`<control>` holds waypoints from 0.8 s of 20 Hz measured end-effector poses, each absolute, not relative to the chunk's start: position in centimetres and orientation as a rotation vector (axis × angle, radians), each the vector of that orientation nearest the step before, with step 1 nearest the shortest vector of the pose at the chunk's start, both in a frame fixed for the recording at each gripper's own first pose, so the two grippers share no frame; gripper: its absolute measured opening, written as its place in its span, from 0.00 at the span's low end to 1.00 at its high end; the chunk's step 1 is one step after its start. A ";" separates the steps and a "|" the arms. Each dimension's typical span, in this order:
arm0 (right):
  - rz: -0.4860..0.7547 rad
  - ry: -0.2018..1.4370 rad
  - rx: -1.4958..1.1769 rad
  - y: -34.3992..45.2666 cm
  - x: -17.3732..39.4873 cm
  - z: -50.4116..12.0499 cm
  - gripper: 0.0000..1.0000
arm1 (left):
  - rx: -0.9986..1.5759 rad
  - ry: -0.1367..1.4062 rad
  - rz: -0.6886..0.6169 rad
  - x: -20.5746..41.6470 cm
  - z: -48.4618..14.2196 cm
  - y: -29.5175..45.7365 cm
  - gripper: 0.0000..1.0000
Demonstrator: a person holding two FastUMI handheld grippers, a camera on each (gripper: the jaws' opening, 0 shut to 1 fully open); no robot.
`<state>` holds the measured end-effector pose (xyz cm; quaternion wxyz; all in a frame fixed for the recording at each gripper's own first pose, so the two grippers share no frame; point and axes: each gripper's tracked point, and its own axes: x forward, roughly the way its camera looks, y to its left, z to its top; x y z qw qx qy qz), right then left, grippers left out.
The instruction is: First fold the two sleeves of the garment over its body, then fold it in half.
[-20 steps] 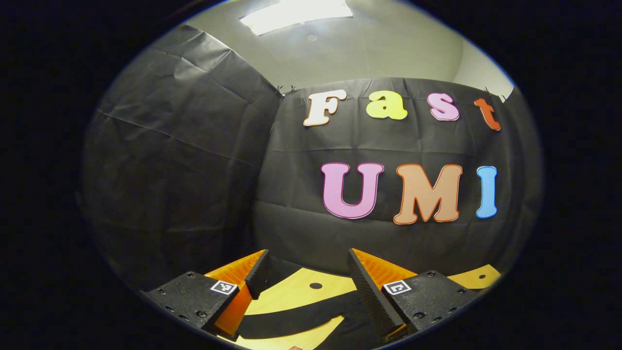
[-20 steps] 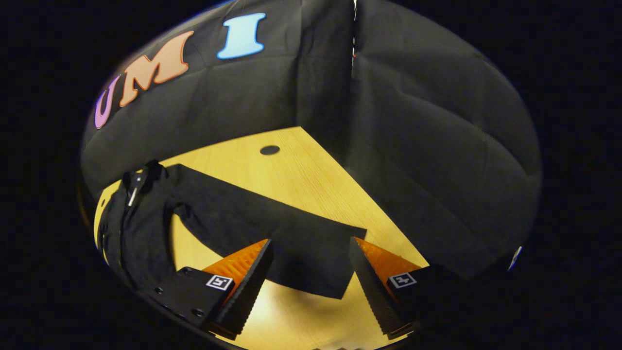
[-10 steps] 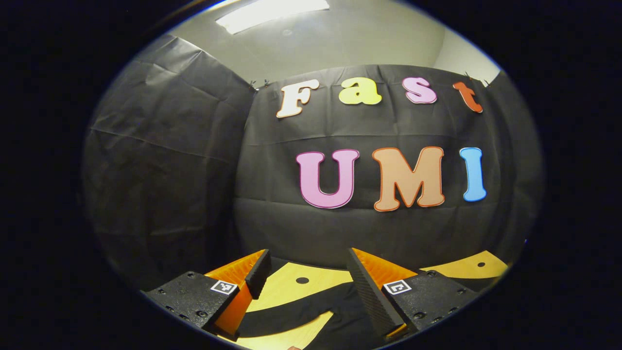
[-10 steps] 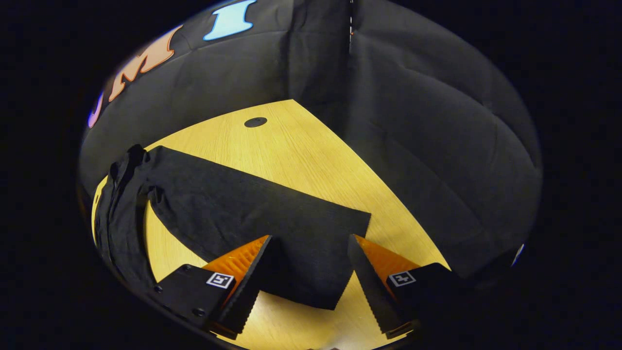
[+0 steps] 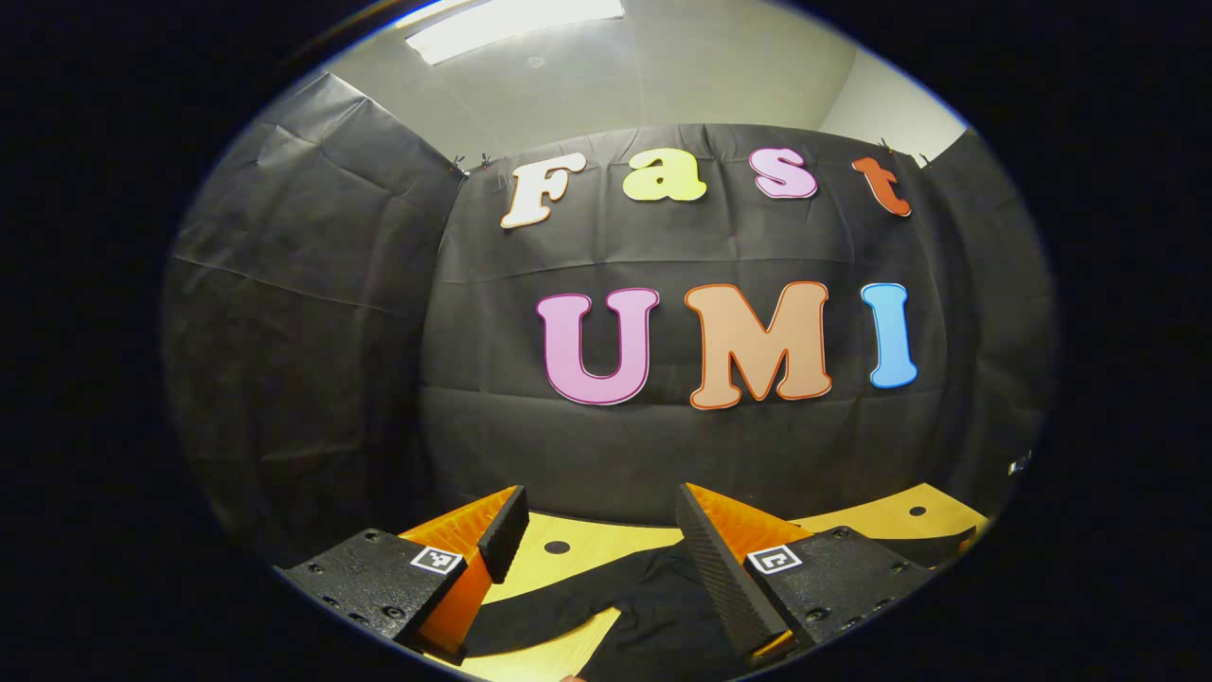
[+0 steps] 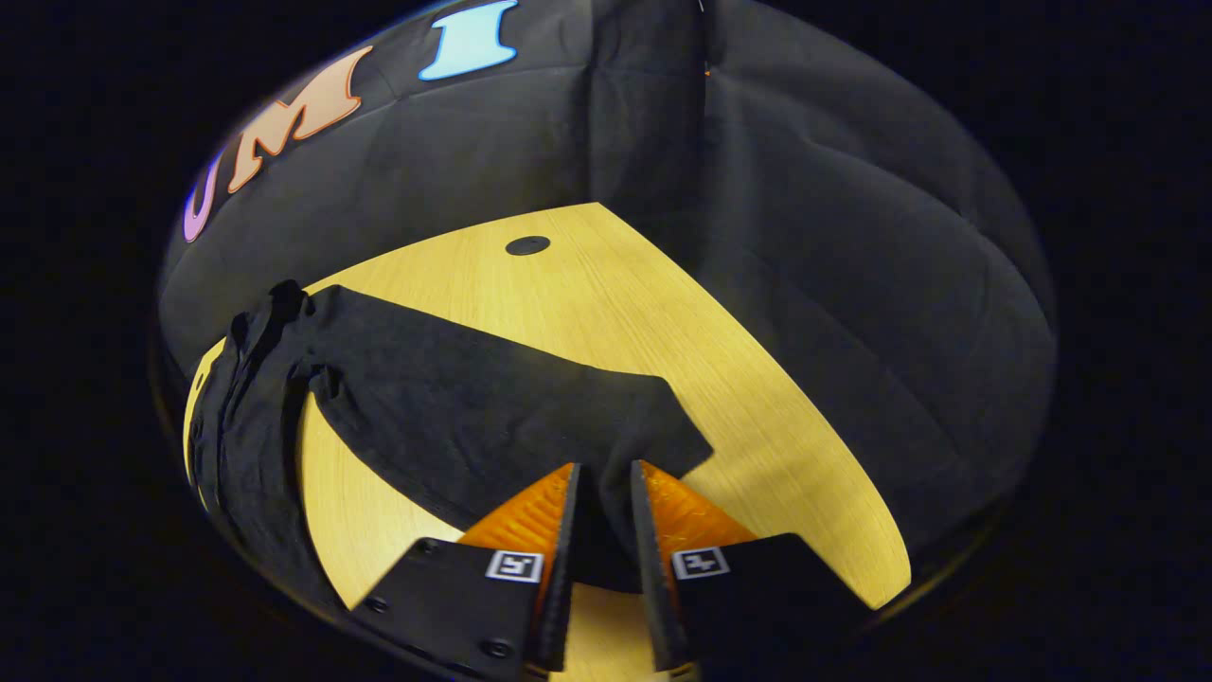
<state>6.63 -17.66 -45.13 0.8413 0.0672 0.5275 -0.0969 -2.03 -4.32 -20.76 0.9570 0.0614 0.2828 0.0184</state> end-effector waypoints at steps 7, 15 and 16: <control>-0.218 1.178 0.114 -17.5 6.6 -44.1 0.04 | 0.172 0.560 0.098 -3.2 -19.5 -0.1 0.92; -0.179 0.994 0.104 -14.4 10.1 -36.6 0.02 | 0.137 0.575 0.172 -5.3 -19.5 4.0 0.92; -0.161 0.968 0.113 -13.2 11.2 -35.3 0.02 | 0.137 0.573 0.176 -5.3 -19.5 4.4 0.93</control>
